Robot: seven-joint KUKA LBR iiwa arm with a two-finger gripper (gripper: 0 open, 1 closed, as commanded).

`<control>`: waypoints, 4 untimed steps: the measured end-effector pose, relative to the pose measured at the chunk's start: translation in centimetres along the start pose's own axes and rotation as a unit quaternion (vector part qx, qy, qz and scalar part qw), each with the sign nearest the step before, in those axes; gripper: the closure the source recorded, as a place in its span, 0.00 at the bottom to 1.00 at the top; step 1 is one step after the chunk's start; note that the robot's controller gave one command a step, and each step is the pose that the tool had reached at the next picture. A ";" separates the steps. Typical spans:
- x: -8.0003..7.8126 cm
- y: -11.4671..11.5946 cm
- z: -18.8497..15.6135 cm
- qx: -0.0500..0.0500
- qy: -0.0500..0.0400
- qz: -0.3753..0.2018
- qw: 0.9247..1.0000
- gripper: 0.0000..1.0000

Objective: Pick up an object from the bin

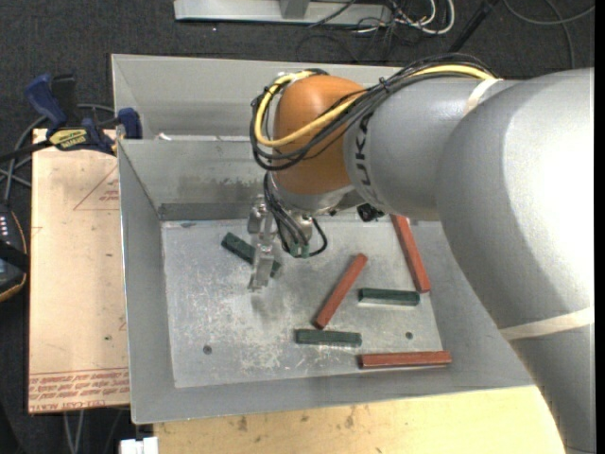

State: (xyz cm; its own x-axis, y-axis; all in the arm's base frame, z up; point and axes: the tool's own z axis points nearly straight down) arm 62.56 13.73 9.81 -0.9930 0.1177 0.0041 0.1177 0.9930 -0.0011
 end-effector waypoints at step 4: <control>2.0 0.9 -11.4 -0.002 -0.008 -0.187 0.982 1.00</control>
Offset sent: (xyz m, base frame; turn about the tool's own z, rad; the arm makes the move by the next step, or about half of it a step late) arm 0.0161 0.0005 -0.0281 -0.0402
